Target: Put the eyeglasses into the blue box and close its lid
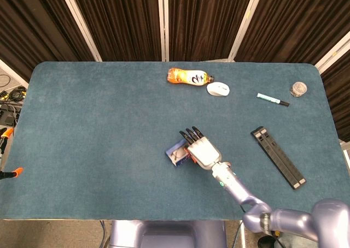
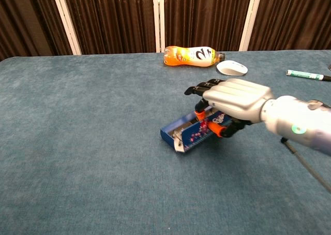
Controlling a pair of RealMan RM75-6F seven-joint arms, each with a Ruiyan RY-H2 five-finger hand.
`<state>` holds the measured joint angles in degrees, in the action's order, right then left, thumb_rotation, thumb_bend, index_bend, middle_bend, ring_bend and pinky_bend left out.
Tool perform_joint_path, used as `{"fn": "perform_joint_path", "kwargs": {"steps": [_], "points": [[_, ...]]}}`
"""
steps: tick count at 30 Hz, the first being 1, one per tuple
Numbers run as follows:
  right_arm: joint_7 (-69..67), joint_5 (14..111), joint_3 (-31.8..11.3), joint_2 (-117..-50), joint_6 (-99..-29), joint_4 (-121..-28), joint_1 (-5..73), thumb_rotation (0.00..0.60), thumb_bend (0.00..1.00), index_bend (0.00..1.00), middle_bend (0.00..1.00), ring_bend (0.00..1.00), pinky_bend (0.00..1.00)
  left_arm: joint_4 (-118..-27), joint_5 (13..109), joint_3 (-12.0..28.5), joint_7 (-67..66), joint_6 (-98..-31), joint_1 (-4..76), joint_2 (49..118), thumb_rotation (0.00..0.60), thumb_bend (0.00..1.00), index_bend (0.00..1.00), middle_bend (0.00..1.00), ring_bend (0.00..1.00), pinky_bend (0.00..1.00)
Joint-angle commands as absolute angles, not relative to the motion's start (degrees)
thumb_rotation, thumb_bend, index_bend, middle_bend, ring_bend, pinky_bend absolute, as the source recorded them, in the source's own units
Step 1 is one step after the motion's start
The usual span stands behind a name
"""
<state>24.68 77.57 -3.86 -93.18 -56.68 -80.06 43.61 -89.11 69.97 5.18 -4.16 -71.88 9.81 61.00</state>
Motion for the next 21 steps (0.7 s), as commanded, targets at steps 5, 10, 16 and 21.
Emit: {"fn": "perform_joint_path", "kwargs": {"steps": [5, 10, 16, 21], "points": [[28.5, 79.0, -2.8, -89.3, -54.6, -84.5, 44.3, 0.600, 0.49, 0.67, 0.05, 0.00, 0.00, -88.9, 69.8, 5.3, -4.0, -71.3, 10.1, 61.0, 0.600, 0.00, 0.00, 0.00, 0.00, 0.00], [31.7, 76.7, -4.1, -91.1, -53.1, -84.1, 45.4, 0.600, 0.49, 0.67, 0.05, 0.00, 0.00, -88.7, 69.7, 5.3, -4.2, -71.0, 10.3, 61.2, 0.600, 0.00, 0.00, 0.00, 0.00, 0.00], [33.8, 74.9, -5.4, -93.2, -52.8, -83.3, 46.1, 0.600, 0.49, 0.67, 0.05, 0.00, 0.00, -88.7, 69.6, 5.3, -4.0, -71.1, 10.3, 61.1, 0.600, 0.00, 0.00, 0.00, 0.00, 0.00], [34.9, 73.9, -5.9, -94.0, -52.6, -82.7, 46.6, 0.600, 0.49, 0.67, 0.05, 0.00, 0.00, -88.8, 69.6, 5.2, -4.1, -71.0, 10.3, 61.1, 0.600, 0.00, 0.00, 0.00, 0.00, 0.00]]}}
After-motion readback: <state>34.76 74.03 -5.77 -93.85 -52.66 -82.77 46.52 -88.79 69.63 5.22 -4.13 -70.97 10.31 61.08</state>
